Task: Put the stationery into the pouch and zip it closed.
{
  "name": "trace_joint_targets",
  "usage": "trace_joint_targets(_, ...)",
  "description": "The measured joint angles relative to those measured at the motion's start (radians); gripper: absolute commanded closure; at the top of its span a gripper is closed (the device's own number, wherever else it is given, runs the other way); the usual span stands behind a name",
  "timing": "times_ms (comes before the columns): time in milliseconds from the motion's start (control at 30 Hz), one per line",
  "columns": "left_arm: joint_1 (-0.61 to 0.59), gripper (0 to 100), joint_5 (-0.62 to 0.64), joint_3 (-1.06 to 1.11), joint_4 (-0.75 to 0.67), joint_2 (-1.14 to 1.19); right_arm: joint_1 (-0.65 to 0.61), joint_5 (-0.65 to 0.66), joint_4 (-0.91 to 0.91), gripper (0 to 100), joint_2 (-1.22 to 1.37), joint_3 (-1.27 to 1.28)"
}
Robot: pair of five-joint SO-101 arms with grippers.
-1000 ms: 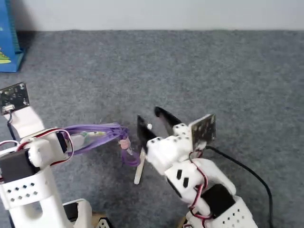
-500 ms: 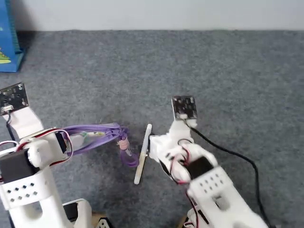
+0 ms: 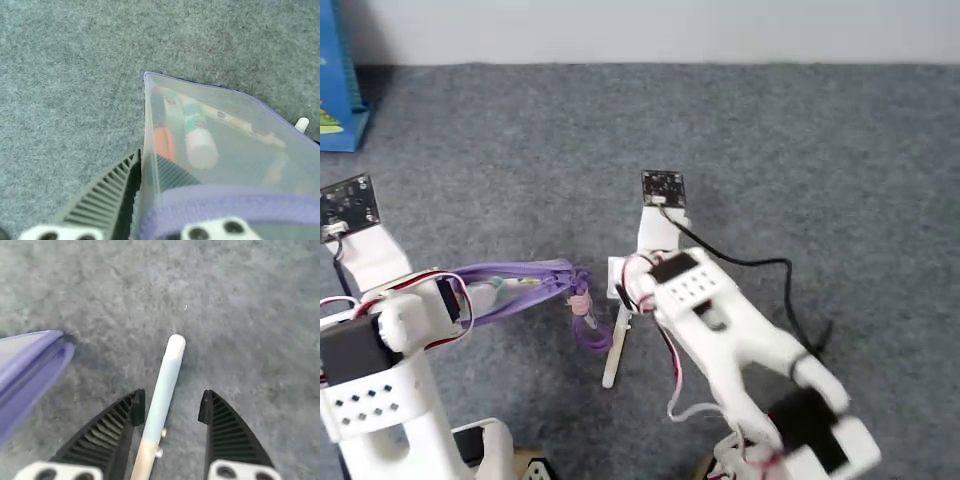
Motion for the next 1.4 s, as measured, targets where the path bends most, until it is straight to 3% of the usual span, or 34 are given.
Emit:
trace_joint_targets(267,0.000,99,0.000,0.005,0.000,0.000,0.026,-0.002,0.000,83.9,0.252,-0.164)
trace_joint_targets(400,0.000,99,0.000,0.008,0.000,0.000,0.044,-0.002,0.002,98.7,0.290,-0.193)
trace_joint_targets(767,0.000,99,0.000,0.009,0.000,0.000,0.069,0.015,0.034,99.1,0.305,-0.198)
trace_joint_targets(933,0.000,99,0.000,0.009,0.000,0.000,0.086,0.037,0.157,99.1,0.192,-0.199)
trace_joint_targets(1200,0.000,99,0.000,0.009,0.000,0.000,0.118,0.112,0.397,99.1,-0.189,-0.199)
trace_joint_targets(1400,0.000,99,0.000,0.009,0.000,0.000,0.106,0.160,0.479,99.1,-0.451,-0.199)
